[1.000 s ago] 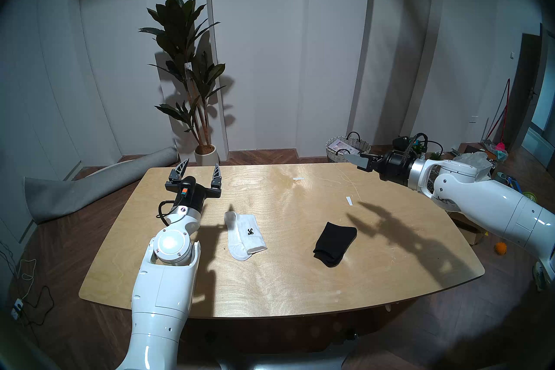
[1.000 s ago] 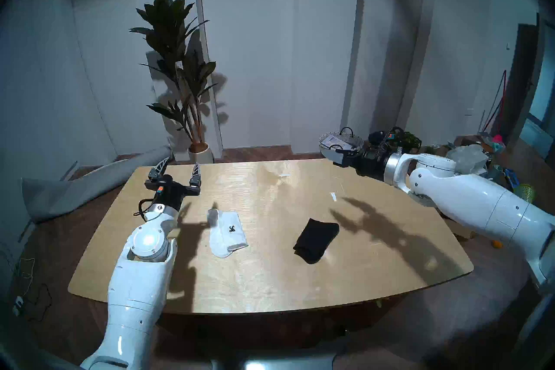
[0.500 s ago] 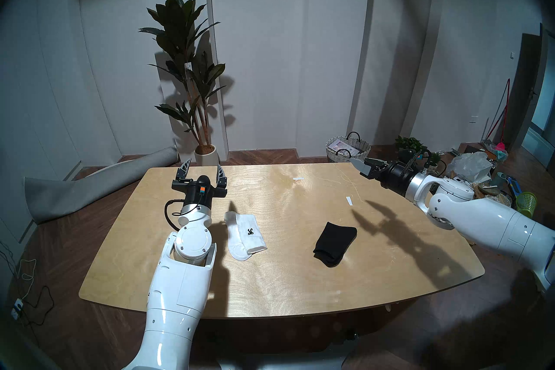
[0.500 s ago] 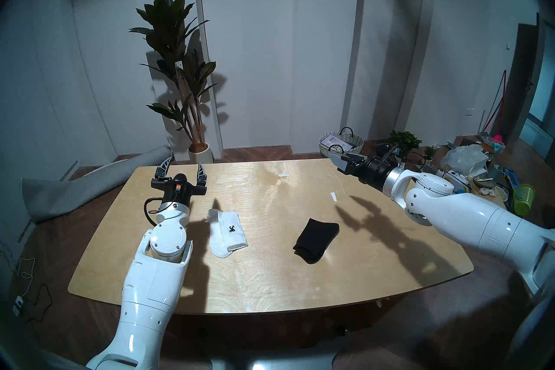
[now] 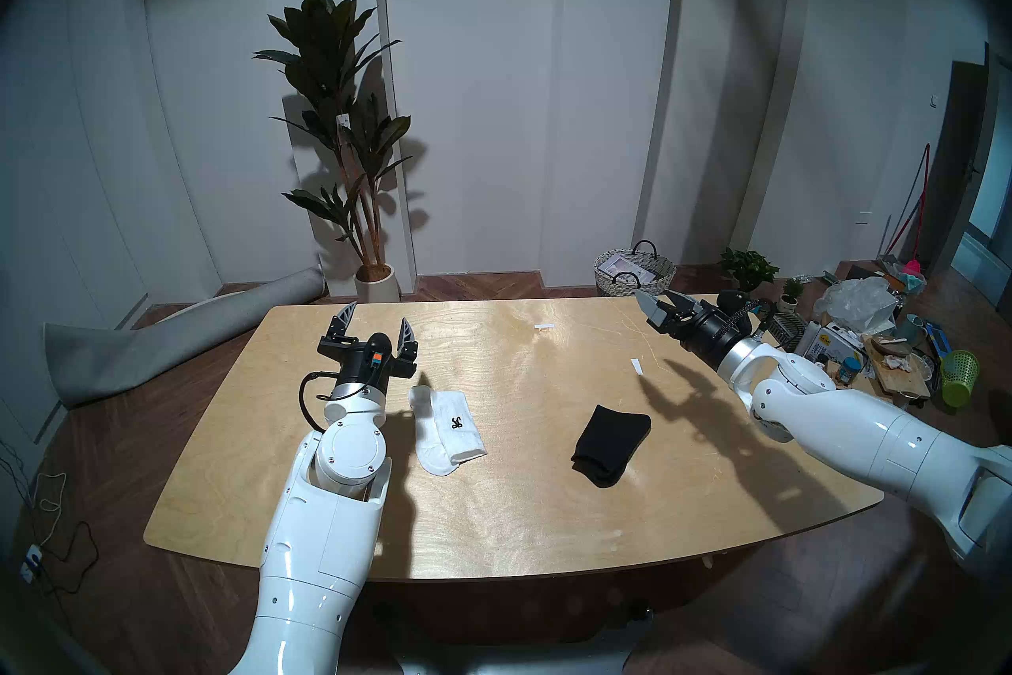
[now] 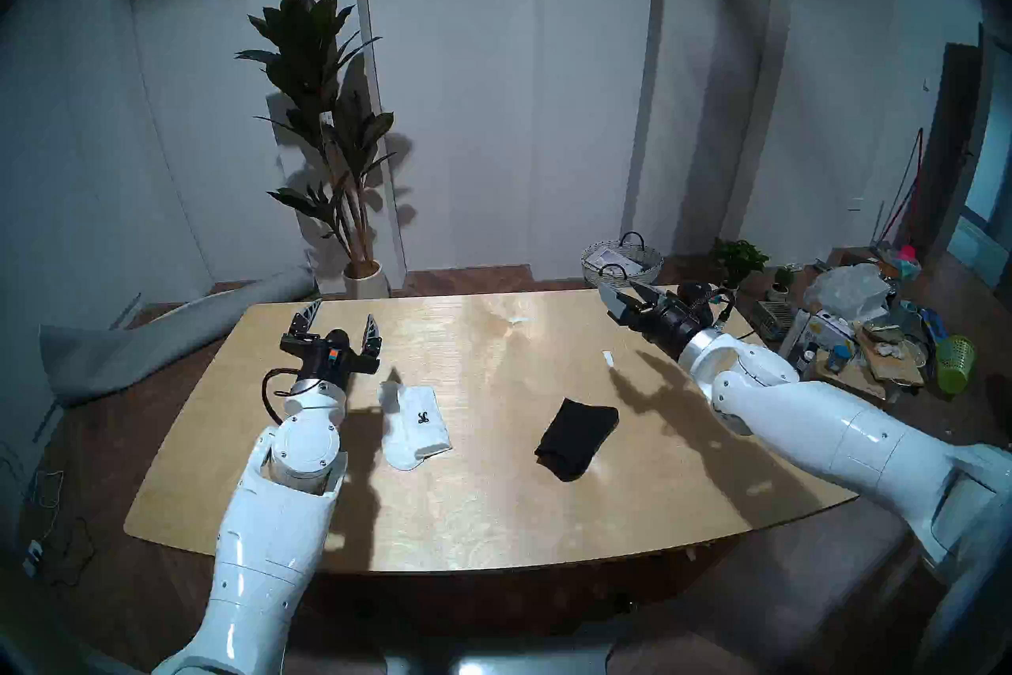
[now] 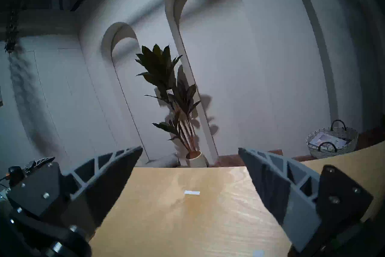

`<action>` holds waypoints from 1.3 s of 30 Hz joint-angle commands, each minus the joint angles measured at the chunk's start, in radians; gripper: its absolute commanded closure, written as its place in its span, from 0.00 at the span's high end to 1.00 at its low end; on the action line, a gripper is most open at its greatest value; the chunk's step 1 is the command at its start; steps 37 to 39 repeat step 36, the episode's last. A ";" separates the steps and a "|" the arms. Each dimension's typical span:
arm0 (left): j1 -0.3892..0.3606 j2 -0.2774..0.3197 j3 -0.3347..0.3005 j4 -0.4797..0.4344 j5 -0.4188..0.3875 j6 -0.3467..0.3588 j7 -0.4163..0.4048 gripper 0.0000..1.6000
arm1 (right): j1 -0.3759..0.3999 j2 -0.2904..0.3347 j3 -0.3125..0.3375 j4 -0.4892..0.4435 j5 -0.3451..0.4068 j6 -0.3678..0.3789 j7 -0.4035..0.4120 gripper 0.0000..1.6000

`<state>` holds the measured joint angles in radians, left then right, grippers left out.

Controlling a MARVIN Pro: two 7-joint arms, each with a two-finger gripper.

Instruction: Fold socks in half once and place them neatly on the table

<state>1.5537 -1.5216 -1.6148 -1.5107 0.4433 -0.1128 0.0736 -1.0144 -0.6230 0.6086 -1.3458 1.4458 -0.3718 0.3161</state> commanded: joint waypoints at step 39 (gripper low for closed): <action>-0.005 0.001 -0.026 -0.082 -0.116 0.057 -0.109 1.00 | 0.034 -0.076 0.014 0.045 0.034 0.014 0.051 1.00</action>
